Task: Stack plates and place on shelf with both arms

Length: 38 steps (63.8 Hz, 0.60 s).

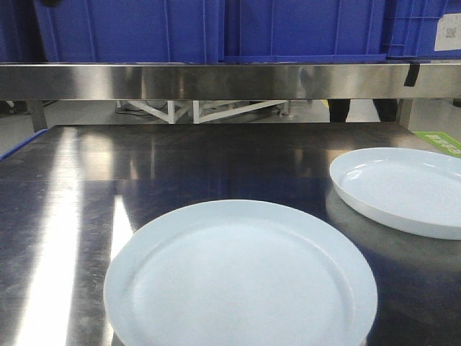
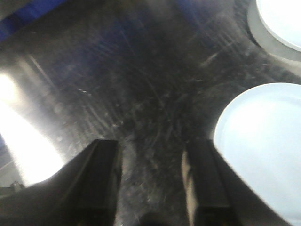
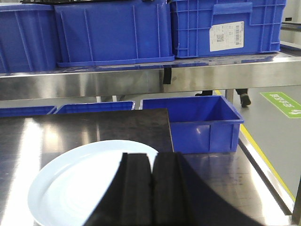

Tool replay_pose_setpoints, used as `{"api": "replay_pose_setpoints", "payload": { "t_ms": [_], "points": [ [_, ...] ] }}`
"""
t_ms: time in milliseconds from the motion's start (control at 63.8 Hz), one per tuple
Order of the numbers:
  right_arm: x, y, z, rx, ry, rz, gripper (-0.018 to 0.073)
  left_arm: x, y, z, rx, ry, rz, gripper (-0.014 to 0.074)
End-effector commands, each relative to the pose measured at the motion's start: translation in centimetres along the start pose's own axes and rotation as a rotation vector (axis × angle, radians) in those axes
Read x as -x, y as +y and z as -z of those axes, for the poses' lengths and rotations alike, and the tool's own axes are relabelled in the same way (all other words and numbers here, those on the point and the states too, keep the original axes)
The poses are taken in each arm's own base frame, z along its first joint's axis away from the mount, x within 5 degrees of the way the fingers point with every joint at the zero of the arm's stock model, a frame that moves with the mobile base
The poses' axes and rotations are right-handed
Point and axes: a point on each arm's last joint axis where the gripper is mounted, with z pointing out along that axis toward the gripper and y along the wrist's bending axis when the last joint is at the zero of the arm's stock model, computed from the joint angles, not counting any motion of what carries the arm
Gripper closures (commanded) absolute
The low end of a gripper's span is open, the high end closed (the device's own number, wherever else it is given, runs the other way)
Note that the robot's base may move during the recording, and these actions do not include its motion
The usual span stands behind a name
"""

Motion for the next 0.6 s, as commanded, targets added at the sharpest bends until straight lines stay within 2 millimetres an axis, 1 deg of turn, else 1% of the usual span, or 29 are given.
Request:
{"api": "replay_pose_setpoints", "payload": {
  "t_ms": [0,31,141,157,204,345,423,533,580],
  "points": [
    [1.5,0.0,0.3,-0.008,-0.126,0.006,0.0502,-0.7,0.9,2.4,0.041,-0.17,0.042,0.0353],
    [1.5,0.0,0.3,-0.008,-0.126,0.006,0.0502,-1.5,1.3,2.4,0.055,-0.188,0.06,0.0381],
    [1.5,0.0,0.3,-0.008,-0.126,0.006,0.0502,-4.3,2.3,3.6,0.113,-0.271,0.11,0.0469],
    [1.5,0.0,0.3,-0.008,-0.126,0.006,0.0502,-4.9,2.4,3.2,0.12,-0.263,0.115,0.048],
    [1.5,0.0,0.3,-0.008,-0.126,0.006,0.0502,-6.1,2.8,3.4,0.147,-0.286,0.134,0.0517],
    [1.4,0.0,0.3,-0.007,-0.117,0.006,0.0502,-9.4,3.0,4.2,0.189,-0.4,0.219,0.0511],
    [1.4,0.0,0.3,-0.007,-0.116,0.006,0.0502,-11.1,2.9,4.2,0.202,-0.444,0.269,0.0511],
    [1.4,0.0,0.3,-0.007,-0.116,0.006,0.0502,-13.1,2.6,4.2,0.207,-0.508,0.322,0.0511],
    [1.6,0.0,0.3,-0.007,-0.122,0.006,0.0502,-13.5,2.5,4.1,0.205,-0.522,0.337,0.0511]
  ]
}}
